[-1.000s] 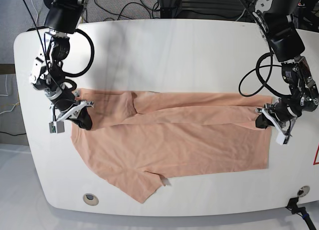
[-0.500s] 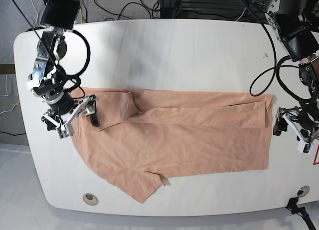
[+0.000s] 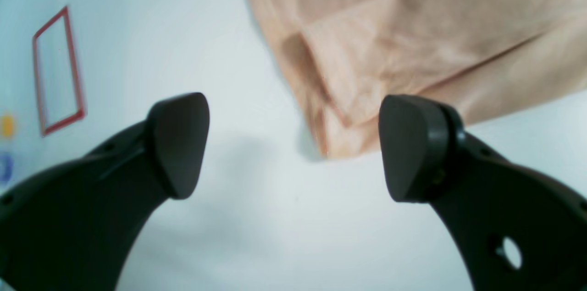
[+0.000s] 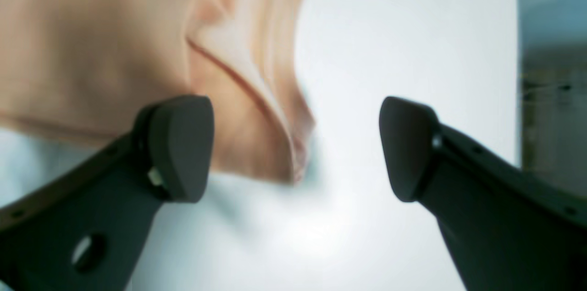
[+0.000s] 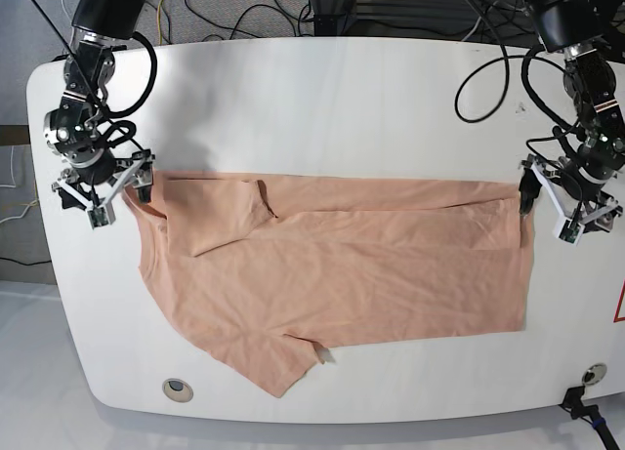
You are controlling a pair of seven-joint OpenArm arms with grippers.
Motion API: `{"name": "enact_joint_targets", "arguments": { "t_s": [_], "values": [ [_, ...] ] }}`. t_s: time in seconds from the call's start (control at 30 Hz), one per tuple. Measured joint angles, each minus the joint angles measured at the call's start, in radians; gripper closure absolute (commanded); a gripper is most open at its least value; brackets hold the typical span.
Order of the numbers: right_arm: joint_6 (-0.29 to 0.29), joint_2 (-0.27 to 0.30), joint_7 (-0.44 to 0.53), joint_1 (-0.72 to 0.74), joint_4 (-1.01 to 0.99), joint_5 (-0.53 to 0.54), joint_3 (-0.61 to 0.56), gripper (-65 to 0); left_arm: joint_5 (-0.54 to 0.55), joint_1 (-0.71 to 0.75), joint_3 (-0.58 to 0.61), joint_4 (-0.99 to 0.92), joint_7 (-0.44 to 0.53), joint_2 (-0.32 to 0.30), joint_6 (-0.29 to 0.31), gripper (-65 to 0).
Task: Fold the T-shirt properly
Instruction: 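Lift both held corners and pull them across the shirt, then hold the shirt edge with both grippers and lower it onto the table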
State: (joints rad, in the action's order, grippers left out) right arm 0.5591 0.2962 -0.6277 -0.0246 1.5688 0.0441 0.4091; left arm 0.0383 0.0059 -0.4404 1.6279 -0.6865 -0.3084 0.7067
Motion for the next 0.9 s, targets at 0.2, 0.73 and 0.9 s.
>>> {"name": "enact_joint_targets", "arguments": {
  "t_s": [0.2,0.73,0.9],
  "values": [
    [0.115,-0.013,0.008,0.039,-0.110,0.004,0.112,-53.9,-0.113,0.011,-0.004,0.000,0.064,0.049,-0.002,-53.8],
    [0.119,-0.016,0.007,0.033,-0.210,0.102,0.111,-39.5,-0.137,0.008,-0.070,0.000,0.078,0.058,-0.006,-53.8],
    [0.119,-0.016,0.052,0.035,-0.265,0.108,0.112,-39.1,-0.135,0.010,-0.068,0.000,0.079,0.061,-0.002,-53.8]
  ]
}}
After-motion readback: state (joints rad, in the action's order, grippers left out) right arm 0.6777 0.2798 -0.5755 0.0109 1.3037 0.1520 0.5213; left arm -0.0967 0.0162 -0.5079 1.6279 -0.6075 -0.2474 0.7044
